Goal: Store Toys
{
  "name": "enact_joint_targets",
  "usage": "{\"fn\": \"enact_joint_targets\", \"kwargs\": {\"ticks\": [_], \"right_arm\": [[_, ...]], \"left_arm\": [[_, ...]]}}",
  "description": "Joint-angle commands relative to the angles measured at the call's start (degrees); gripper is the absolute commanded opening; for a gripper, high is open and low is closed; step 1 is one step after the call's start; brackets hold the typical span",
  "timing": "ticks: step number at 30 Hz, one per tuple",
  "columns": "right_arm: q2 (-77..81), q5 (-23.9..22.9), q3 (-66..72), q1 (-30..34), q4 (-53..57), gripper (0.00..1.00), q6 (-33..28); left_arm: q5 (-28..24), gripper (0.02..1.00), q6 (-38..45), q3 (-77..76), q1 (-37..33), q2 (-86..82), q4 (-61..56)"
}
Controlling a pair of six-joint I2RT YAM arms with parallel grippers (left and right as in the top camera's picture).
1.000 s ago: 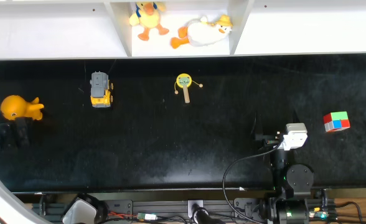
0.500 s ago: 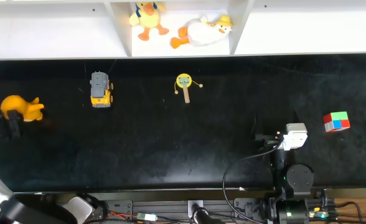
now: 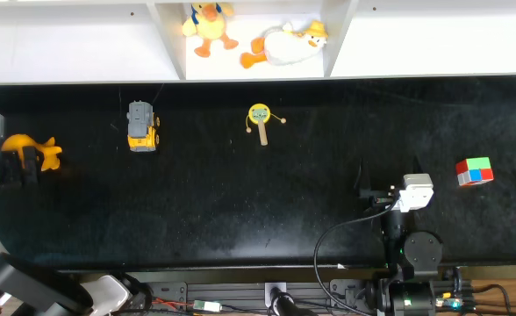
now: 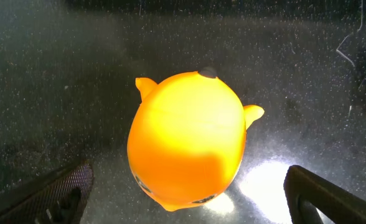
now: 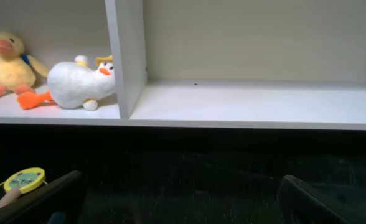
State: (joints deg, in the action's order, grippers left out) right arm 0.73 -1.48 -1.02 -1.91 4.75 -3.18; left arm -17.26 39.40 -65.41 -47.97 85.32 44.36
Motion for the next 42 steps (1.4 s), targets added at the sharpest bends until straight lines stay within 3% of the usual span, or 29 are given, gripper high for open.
{"fn": "enact_joint_targets", "kwargs": {"ticks": [1, 22, 24, 25, 29, 31, 33, 37, 42], "right_arm": [[-0.5, 0.3, 0.7, 0.1, -0.3, 0.996, 0.4], [-0.5, 0.4, 0.7, 0.1, -0.3, 0.996, 0.4], [-0.5, 0.3, 0.7, 0.1, -0.3, 0.996, 0.4], [-0.5, 0.3, 0.7, 0.1, -0.3, 0.996, 0.4], [-0.5, 0.3, 0.7, 0.1, -0.3, 0.996, 0.4], [-0.5, 0.3, 0.7, 0.1, -0.3, 0.996, 0.4], [-0.5, 0.4, 0.7, 0.1, -0.3, 0.993, 0.4], [-0.5, 0.3, 0.7, 0.1, -0.3, 0.996, 0.4], [-0.5, 0.3, 0.7, 0.1, -0.3, 0.996, 0.4]], "left_arm": [[2.4, 0.998, 1.1, -1.2, 0.2, 0.4, 0.1], [1.7, 1.000, 1.3, -1.2, 0.2, 3.4, -2.7], [1.7, 0.917, 1.3, -1.2, 0.2, 3.4, -2.8], [1.4, 0.814, 1.3, -1.2, 0.2, 3.5, -3.1], [-0.3, 0.654, 1.3, -1.2, 0.2, 3.5, -4.0], [-1.6, 0.483, 1.3, -1.1, 0.2, 3.5, -4.2], [-2.2, 0.386, 1.3, -1.1, 0.2, 3.4, -4.2], [-3.3, 0.235, 1.1, -1.0, 0.2, 2.6, -4.2], [-5.5, 0.161, -0.9, -0.9, 0.2, -1.9, -3.9]]}}
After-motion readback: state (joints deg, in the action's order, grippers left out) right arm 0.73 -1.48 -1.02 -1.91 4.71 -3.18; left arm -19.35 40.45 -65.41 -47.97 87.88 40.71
